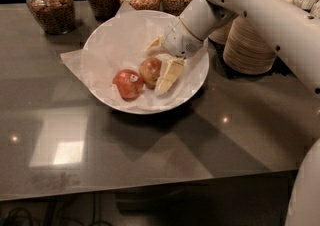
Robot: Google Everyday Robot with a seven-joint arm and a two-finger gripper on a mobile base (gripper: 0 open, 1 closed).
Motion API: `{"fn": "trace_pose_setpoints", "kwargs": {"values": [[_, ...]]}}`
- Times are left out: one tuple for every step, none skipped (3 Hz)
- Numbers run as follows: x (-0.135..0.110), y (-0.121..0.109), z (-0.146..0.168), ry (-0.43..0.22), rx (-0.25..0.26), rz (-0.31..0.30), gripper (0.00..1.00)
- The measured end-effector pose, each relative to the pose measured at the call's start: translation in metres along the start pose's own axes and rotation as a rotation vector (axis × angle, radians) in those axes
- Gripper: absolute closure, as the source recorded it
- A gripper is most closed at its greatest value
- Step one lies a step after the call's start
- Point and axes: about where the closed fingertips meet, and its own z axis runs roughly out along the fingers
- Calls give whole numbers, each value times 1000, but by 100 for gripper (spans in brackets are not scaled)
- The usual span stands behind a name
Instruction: Pick apple from white bowl
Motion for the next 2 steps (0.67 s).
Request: {"fn": "trace_pose_setpoints", "kwargs": {"values": [[1,-2,7,5,-16,6,39],[1,-2,7,5,-16,6,56]]}}
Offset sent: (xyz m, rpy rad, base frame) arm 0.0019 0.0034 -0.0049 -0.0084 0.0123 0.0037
